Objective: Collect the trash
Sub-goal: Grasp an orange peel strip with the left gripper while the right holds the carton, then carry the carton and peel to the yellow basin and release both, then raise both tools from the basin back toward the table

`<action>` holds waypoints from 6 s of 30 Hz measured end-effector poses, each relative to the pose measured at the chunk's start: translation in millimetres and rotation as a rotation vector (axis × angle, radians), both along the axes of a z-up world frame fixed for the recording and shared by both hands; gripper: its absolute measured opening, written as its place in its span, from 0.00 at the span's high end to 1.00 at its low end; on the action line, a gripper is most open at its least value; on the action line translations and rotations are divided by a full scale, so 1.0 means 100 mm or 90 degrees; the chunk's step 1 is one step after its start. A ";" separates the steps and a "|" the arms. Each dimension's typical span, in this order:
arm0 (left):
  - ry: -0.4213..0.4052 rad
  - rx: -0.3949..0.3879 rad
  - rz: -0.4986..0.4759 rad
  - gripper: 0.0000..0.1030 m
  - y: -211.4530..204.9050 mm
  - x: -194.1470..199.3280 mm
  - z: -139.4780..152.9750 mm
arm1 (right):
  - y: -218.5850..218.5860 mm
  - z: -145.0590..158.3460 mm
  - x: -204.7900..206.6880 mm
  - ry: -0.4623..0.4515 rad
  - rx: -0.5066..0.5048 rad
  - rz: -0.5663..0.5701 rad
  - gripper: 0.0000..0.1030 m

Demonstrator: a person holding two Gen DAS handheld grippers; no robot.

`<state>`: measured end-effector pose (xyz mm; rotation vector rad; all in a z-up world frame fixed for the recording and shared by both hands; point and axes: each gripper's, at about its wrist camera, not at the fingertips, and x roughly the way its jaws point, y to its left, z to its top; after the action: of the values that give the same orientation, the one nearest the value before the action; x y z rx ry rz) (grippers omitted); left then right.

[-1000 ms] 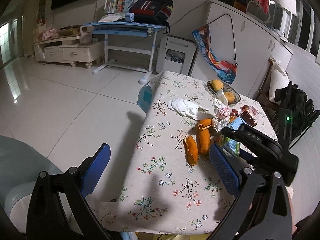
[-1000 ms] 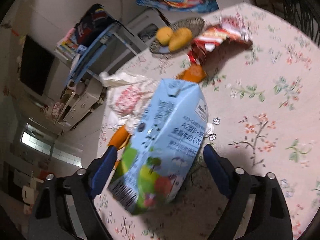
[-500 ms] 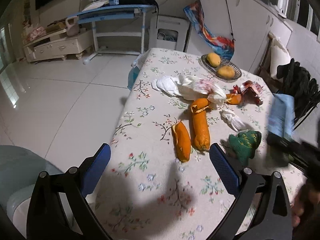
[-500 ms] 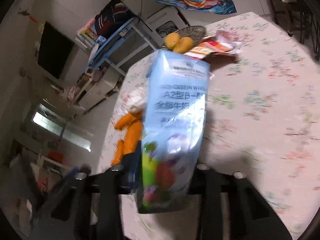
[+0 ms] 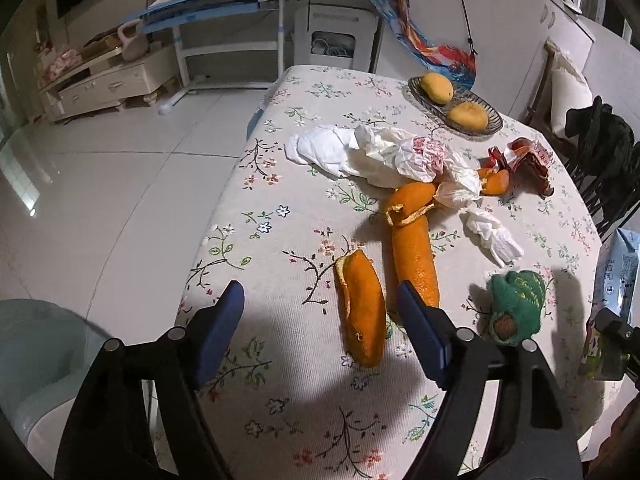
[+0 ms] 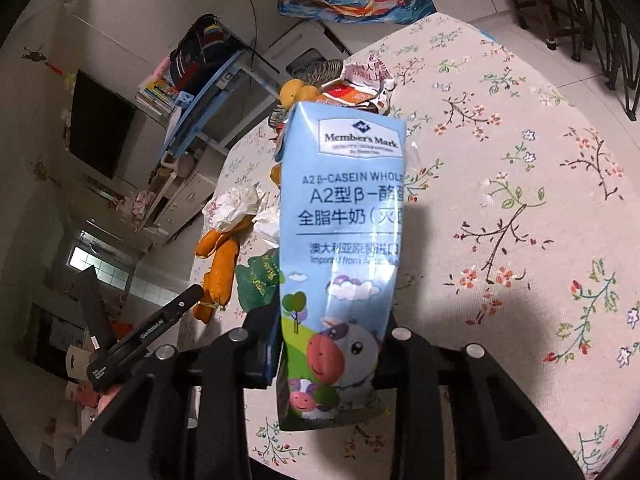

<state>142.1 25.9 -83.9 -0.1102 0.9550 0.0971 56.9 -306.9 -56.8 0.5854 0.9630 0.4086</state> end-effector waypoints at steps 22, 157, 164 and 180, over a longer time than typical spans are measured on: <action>-0.058 0.032 -0.048 0.85 -0.14 -0.23 0.20 | 0.08 0.00 0.01 -0.029 0.005 0.020 0.69; -0.214 0.017 -0.047 0.11 -0.43 -2.58 0.56 | 0.32 0.32 -1.76 -0.271 -0.262 -0.117 0.21; -0.216 0.019 -0.044 0.11 -0.42 -2.58 0.56 | 0.32 0.32 -1.76 -0.273 -0.263 -0.117 0.21; -0.240 0.029 -0.056 0.07 -0.42 -2.47 0.74 | 0.46 0.44 -1.69 -0.291 -0.255 -0.087 0.19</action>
<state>-104.7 -16.3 -9.4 -0.0424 0.5799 0.0159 -112.4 -261.1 -12.6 0.1760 0.5384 0.2026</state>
